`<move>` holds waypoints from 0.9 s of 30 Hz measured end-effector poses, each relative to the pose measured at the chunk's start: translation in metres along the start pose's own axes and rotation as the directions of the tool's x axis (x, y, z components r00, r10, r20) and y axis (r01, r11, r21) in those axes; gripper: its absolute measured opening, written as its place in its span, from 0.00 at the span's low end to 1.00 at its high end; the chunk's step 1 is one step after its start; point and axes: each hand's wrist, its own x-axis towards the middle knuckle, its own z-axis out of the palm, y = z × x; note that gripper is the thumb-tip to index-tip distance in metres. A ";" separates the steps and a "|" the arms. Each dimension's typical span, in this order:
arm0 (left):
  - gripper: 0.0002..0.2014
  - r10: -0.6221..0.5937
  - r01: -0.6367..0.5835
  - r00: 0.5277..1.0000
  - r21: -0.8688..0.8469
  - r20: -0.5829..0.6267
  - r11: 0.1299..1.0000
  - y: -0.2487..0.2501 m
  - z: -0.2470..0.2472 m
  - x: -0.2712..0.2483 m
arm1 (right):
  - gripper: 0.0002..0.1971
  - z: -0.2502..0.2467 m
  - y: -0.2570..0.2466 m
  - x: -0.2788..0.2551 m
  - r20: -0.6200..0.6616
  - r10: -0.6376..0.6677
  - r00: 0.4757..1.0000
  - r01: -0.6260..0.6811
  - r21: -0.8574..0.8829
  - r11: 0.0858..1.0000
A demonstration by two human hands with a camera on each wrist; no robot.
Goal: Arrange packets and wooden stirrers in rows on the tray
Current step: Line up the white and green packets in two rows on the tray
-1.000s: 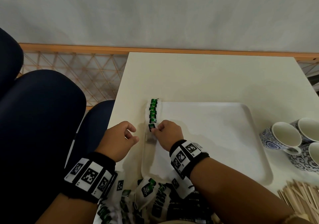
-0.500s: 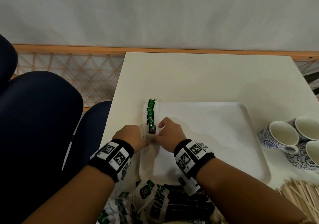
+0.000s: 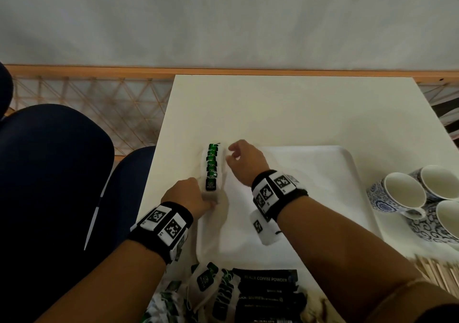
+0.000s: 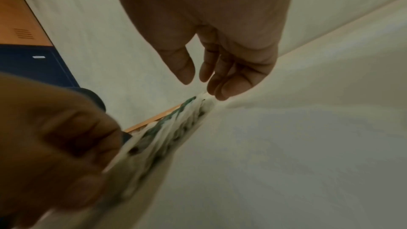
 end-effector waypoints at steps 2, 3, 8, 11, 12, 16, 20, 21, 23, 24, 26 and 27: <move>0.30 -0.018 0.018 1.000 -0.047 -0.010 0.999 0.002 0.003 0.000 | 0.17 -0.006 -0.004 0.015 0.005 -0.068 0.998 0.068 -0.059 0.996; 0.31 -0.022 0.021 1.000 -0.065 -0.014 0.998 0.003 0.004 0.000 | 0.18 -0.007 -0.006 0.022 0.023 -0.086 0.996 0.088 -0.088 0.992; 0.29 -0.021 0.019 1.000 -0.093 -0.023 0.996 0.005 0.005 0.006 | 0.22 -0.001 -0.014 0.048 0.212 0.019 0.977 0.008 -0.124 0.992; 0.26 -0.019 0.017 1.000 -0.103 -0.020 0.994 0.005 0.004 0.007 | 0.23 0.003 -0.019 0.053 0.243 0.032 0.969 0.006 -0.155 0.988; 0.26 -0.019 0.017 1.000 -0.113 -0.015 0.993 0.006 0.003 0.007 | 0.23 0.002 -0.021 0.054 0.245 0.034 0.969 0.007 -0.163 0.987; 0.25 -0.032 0.030 0.999 -0.156 -0.010 0.987 0.007 0.003 0.007 | 0.20 -0.003 -0.030 0.056 0.259 0.056 0.964 0.002 -0.220 0.976; 0.21 -0.049 0.047 0.999 -0.209 -0.005 0.977 0.008 0.001 0.006 | 0.18 -0.004 -0.031 0.061 0.231 0.059 0.971 -0.004 -0.230 0.973; 0.21 -0.053 0.050 0.999 -0.218 -0.004 0.975 0.008 0.000 0.006 | 0.18 -0.003 -0.030 0.063 0.228 0.059 0.972 -0.006 -0.226 0.974; 0.21 -0.061 0.058 0.998 -0.233 -0.005 0.971 0.008 -0.001 0.007 | 0.18 0.002 -0.023 0.066 0.220 0.064 0.973 -0.016 -0.211 0.977; 0.21 -0.063 0.060 0.998 -0.237 -0.006 0.970 0.009 -0.001 0.007 | 0.18 0.003 -0.020 0.066 0.210 0.061 0.976 -0.019 -0.197 0.980; 0.22 -0.063 0.059 0.998 -0.235 -0.006 0.970 0.009 -0.002 0.007 | 0.17 0.005 -0.014 0.065 0.185 0.054 0.981 -0.022 -0.169 0.985; 0.22 -0.061 0.058 0.998 -0.230 -0.005 0.971 0.009 -0.003 0.007 | 0.17 0.006 -0.012 0.063 0.175 0.049 0.983 -0.022 -0.154 0.988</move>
